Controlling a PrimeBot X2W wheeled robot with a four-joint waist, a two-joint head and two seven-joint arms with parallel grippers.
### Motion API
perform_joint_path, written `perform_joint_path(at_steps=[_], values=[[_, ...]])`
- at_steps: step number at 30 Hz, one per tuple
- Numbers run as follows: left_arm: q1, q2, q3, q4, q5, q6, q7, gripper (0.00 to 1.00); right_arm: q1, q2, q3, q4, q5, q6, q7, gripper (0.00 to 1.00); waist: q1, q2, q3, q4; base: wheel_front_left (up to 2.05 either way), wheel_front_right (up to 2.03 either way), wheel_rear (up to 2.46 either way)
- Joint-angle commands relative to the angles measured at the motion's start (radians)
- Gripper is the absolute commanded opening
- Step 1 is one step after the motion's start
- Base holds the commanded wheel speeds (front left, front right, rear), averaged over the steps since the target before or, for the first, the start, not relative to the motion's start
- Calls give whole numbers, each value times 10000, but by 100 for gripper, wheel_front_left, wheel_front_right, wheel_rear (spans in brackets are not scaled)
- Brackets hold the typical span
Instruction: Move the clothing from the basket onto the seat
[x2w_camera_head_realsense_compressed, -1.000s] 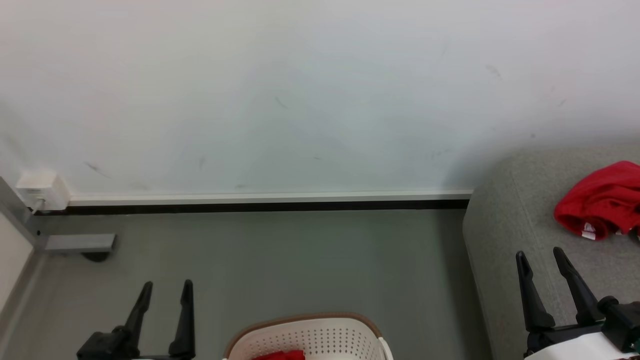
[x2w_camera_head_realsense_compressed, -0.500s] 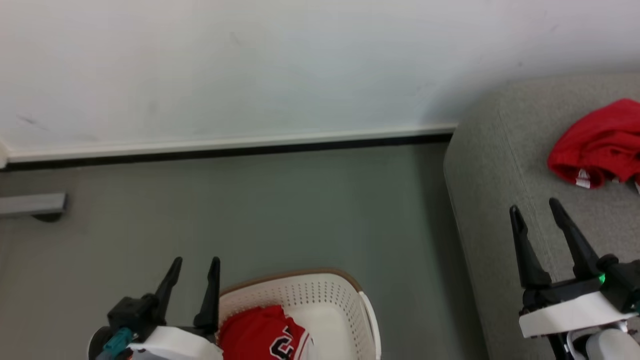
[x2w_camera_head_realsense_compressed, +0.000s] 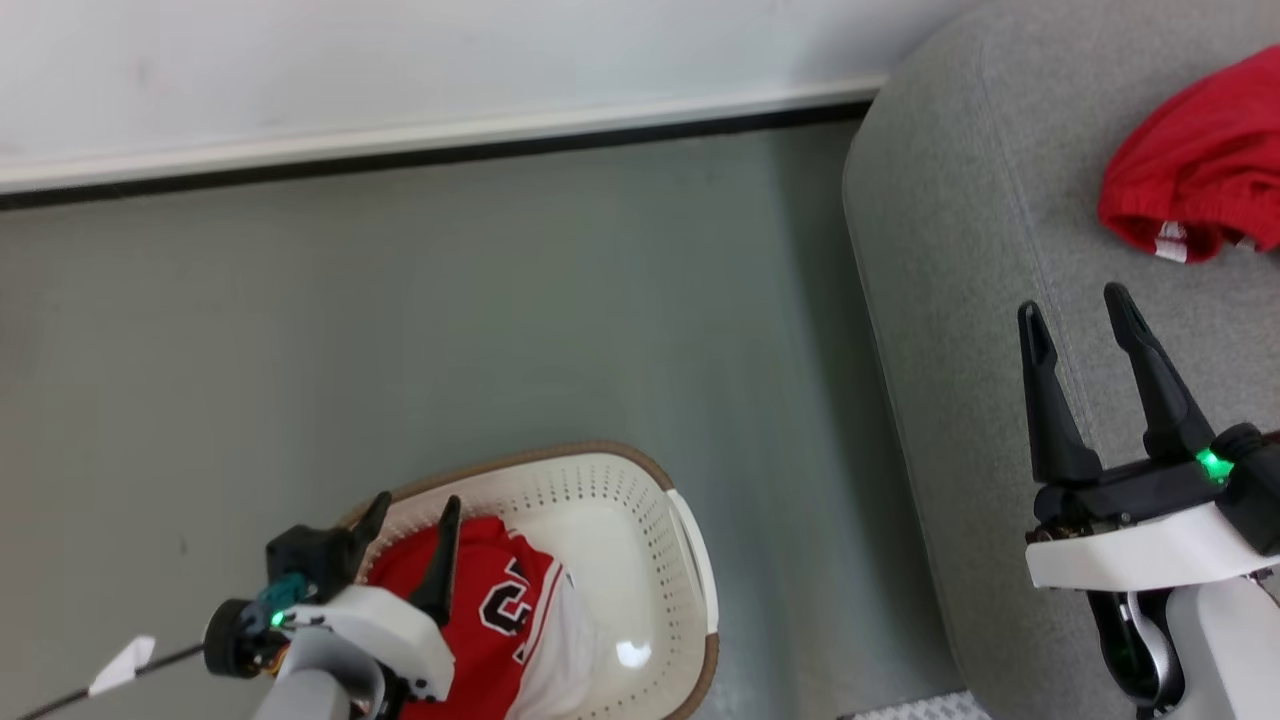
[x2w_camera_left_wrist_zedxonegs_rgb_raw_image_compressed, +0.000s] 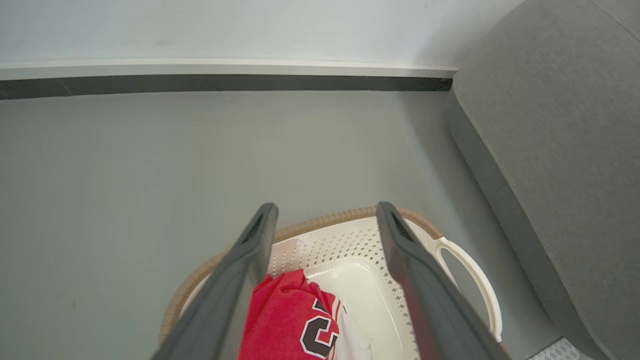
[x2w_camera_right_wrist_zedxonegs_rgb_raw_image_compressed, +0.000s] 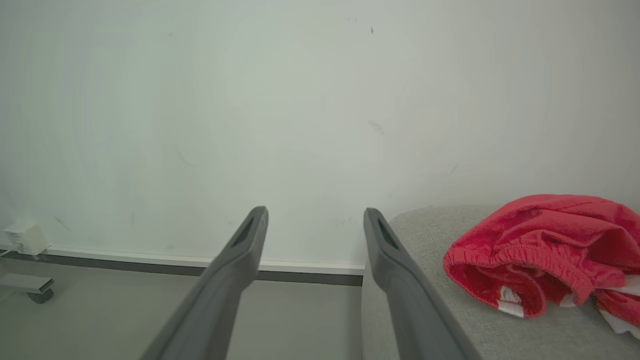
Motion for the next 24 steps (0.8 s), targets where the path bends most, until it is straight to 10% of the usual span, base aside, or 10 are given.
perform_joint_path(at_steps=[1,24], values=[[-316,136,-125,319,43,-48,53,100,-222,38,-35,-139,1,-22,-68,100,-3,0,567,-220,0,0,0],[-3822,852,-2867,4747,-1387,-76,1939,100,-1688,703,-674,-2670,-335,-22,-68,100,-3,0,4218,-1120,0,0,0]])
